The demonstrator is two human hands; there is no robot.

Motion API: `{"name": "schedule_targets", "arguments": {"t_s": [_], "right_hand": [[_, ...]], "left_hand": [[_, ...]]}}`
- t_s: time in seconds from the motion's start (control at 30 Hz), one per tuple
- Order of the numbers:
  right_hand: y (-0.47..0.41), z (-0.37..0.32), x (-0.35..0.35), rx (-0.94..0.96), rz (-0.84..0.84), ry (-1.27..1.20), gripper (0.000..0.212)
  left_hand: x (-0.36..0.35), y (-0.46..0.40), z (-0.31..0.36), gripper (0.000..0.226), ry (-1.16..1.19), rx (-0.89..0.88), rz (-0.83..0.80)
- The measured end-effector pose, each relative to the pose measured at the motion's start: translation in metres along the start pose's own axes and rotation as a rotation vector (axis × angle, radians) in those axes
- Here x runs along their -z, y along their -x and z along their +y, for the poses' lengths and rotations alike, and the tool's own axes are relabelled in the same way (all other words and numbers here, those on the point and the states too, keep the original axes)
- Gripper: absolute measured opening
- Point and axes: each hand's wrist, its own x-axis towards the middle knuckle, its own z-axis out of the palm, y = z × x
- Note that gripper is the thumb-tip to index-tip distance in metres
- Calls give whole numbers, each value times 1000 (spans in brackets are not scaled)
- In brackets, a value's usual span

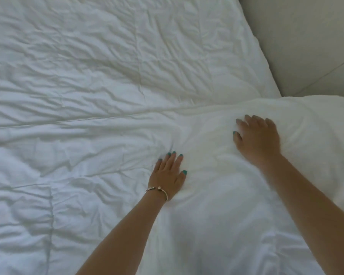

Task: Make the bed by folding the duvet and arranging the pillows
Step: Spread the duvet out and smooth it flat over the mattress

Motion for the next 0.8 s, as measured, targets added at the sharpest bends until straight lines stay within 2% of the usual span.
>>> {"name": "schedule_targets", "arguments": {"t_s": [0.07, 0.13, 0.23, 0.37, 0.43, 0.53, 0.6, 0.67, 0.73, 0.8], "right_hand": [[43, -34, -15, 80, 17, -54, 44], [88, -70, -34, 104, -11, -78, 51], [142, -122, -59, 4, -53, -155, 54], [182, -197, -75, -87, -265, -191, 61], [194, -233, -75, -96, -314, -165, 59], [222, -303, -67, -191, -315, -335, 64], [258, -365, -63, -232, -414, -369, 71], [301, -429, -64, -176, -569, -328, 81], [336, -476, -69, -124, -667, -300, 92], [340, -502, -81, -164, -683, -308, 100]], "left_hand": [[-17, 48, -51, 61, -142, 17, 30], [-34, 100, -99, 65, -189, 72, 8], [-53, 174, -158, 68, -189, 187, -23], [-73, 259, -208, 62, -135, 349, -18], [-80, 289, -221, 61, -85, 352, -17], [-82, 326, -245, 63, -45, 379, 10], [-85, 355, -271, 69, -29, 476, 23], [-91, 382, -309, 74, -60, 548, 44], [-88, 396, -348, 85, -120, 555, 27], [-81, 397, -381, 97, -154, 520, 10]]}}
